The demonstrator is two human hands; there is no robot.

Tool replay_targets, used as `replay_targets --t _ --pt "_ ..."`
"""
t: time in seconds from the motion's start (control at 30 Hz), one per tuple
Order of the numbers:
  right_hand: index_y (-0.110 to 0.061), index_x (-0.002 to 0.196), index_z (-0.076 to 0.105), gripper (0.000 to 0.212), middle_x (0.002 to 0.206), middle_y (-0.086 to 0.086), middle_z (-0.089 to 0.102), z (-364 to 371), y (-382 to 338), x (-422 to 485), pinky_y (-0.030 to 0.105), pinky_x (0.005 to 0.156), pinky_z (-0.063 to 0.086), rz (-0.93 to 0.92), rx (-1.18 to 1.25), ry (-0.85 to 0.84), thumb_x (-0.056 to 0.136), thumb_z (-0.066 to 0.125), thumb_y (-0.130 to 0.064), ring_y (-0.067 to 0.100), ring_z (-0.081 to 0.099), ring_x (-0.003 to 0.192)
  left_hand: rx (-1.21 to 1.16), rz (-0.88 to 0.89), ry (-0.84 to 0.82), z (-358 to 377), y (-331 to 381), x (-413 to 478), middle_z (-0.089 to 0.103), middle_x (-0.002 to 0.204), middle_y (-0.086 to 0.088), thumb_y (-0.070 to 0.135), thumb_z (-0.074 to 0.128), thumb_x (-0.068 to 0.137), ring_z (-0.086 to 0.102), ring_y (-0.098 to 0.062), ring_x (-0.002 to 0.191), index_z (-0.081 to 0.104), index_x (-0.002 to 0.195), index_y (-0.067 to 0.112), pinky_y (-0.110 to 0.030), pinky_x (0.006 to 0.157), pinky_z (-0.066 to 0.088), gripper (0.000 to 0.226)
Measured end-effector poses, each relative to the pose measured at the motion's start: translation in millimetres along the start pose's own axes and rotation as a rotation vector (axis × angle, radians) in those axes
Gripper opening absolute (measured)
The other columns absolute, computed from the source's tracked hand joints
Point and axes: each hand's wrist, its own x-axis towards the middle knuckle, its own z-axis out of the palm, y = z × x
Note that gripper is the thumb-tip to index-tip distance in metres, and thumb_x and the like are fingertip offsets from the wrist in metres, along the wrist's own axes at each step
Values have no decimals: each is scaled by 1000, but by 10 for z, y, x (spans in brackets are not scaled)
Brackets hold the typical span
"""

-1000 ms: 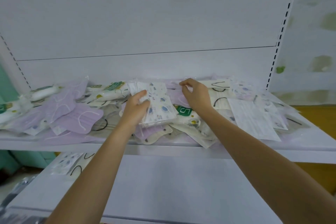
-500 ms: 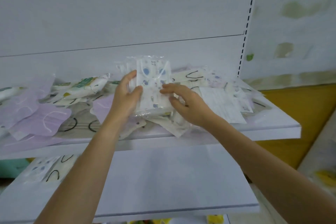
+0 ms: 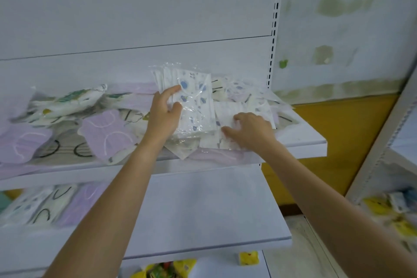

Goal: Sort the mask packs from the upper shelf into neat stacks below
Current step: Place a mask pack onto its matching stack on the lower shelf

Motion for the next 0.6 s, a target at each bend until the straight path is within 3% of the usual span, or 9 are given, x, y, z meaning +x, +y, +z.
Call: replay_targets --t 0.1,0.2,0.27,0.33,0.4,0.43,0.47,0.53,0.6 --pt "-12 126 49 59 125 9 48 19 -22 -25 36 90 38 -5 -17 7 83 57 -52 29 47 114 20 -11 31 2 18 -64 42 121 4 8 42 94 45 -1 98 51 130 26 3 75 33 42" --pt "-14 130 46 47 124 6 51 -43 -37 -49 28 76 39 -31 156 79 88 56 -32 24 54 103 15 -27 66 -4 24 -128 41 119 5 7 42 94 45 12 90 51 130 24 8 70 31 41" --pt "-13 126 50 37 104 -3 60 -142 -32 -45 20 66 39 -53 428 186 90 54 -23 13 55 82 19 -38 92 -30 34 -161 40 118 5 6 41 94 43 16 87 51 130 23 8 69 30 42" --pt "-13 112 55 23 81 -11 60 -235 -25 -20 14 59 42 -53 881 230 90 56 -19 3 54 67 27 -46 112 -57 45 -183 40 118 5 6 41 94 45 11 90 51 130 23 4 71 31 41" --pt "-17 101 59 14 85 -7 64 -300 -65 -4 22 73 48 3 1319 130 87 58 -16 5 60 76 0 -63 111 -71 75 -182 41 120 6 12 43 95 44 1 104 52 129 25 -4 81 31 37" --pt "-17 91 58 5 84 -4 62 -297 -90 16 28 78 46 11 1457 48 87 57 -14 10 59 78 -40 -79 98 -69 105 -178 42 122 8 19 45 97 44 -1 111 53 127 26 -9 89 31 32" --pt "-16 78 54 10 76 -3 58 -266 -121 39 31 76 44 19 1552 -24 87 55 -11 14 56 72 -83 -97 82 -65 133 -165 45 125 10 29 46 97 44 -2 116 55 125 27 -15 94 31 30" --pt "-14 67 47 21 64 1 50 -174 -193 50 31 68 39 7 1507 -120 86 56 -10 21 49 64 -153 -115 43 -43 195 -162 48 127 11 43 46 96 44 -3 119 55 126 28 -20 97 31 35" --pt "-14 77 58 6 74 7 53 -84 -263 12 32 69 36 -38 1336 -136 82 59 -16 23 46 73 -133 -76 10 -11 219 -207 46 129 11 42 54 92 41 0 117 52 127 30 -18 95 30 37"
